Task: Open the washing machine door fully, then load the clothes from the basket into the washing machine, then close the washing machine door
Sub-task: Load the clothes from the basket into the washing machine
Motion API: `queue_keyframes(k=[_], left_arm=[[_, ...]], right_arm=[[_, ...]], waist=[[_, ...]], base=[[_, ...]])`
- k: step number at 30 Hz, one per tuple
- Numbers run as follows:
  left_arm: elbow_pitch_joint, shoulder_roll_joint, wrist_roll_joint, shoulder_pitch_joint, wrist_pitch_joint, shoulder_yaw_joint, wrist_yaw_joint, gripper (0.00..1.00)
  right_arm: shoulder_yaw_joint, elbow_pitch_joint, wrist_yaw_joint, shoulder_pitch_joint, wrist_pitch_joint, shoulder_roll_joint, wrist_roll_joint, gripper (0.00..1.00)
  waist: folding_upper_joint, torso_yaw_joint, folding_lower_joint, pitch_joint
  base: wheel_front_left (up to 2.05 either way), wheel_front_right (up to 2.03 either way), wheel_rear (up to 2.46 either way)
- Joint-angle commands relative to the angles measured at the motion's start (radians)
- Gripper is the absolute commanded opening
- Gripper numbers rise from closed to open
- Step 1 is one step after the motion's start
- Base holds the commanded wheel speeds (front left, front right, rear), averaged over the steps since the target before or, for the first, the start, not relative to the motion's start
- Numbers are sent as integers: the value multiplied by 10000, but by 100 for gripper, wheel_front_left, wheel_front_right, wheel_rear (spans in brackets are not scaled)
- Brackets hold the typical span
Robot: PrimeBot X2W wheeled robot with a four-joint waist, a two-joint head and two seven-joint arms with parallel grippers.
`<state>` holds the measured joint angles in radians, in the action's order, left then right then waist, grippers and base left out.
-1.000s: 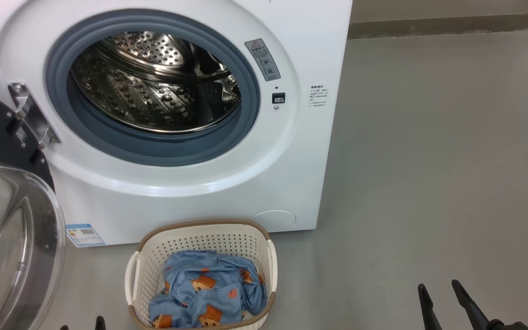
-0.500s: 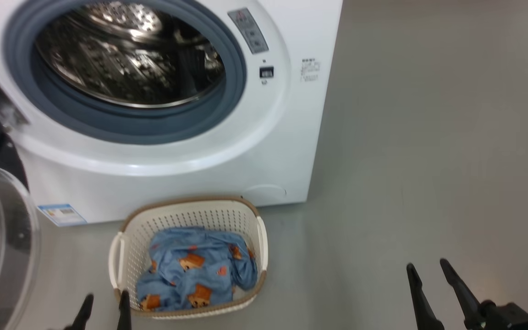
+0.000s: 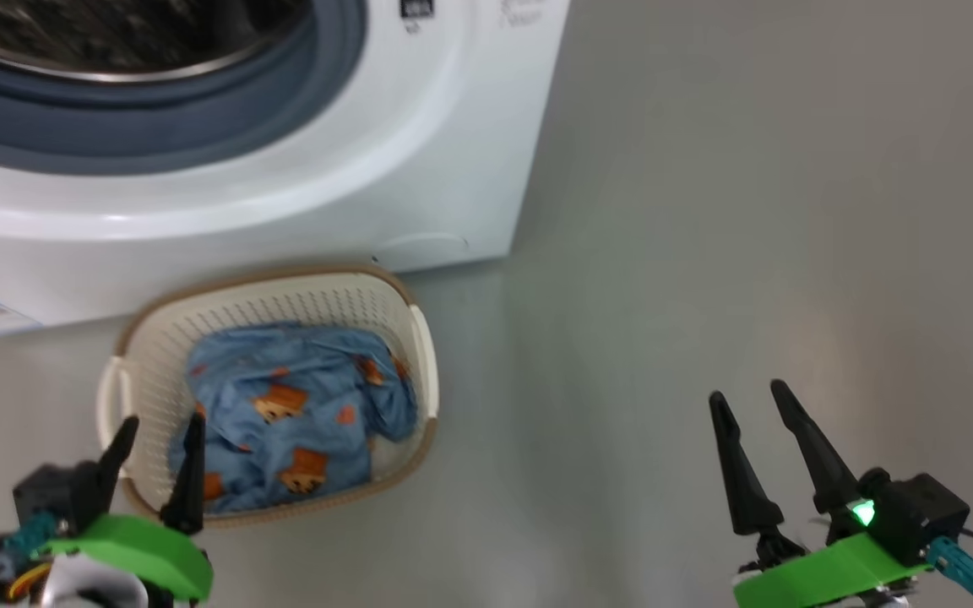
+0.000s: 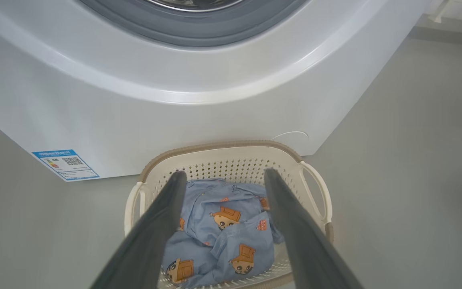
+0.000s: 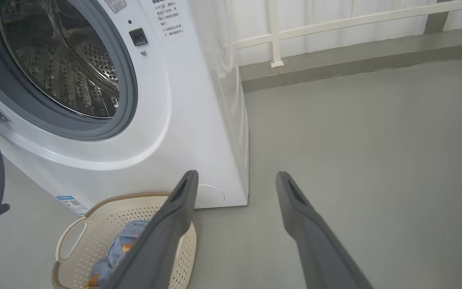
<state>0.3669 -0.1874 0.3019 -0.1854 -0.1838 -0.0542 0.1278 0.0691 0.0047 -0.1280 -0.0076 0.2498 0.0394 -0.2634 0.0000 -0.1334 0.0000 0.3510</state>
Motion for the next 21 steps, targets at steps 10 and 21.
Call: queue_keyframes(k=[10,21], left_arm=[[1133,-1125,299,-1713,895,-222,25,100],[3082,-1976,272,-3769,2170,-295,-5,100]], right_arm=[[762,-465,-27,-975,120,108,-689,100],[1289,-743,-27,-1469,120,108,-986,100]], waist=[[0,-1483,0,2544],[0,-2006,0,3952]], base=[[0,0,0],[0,0,0]])
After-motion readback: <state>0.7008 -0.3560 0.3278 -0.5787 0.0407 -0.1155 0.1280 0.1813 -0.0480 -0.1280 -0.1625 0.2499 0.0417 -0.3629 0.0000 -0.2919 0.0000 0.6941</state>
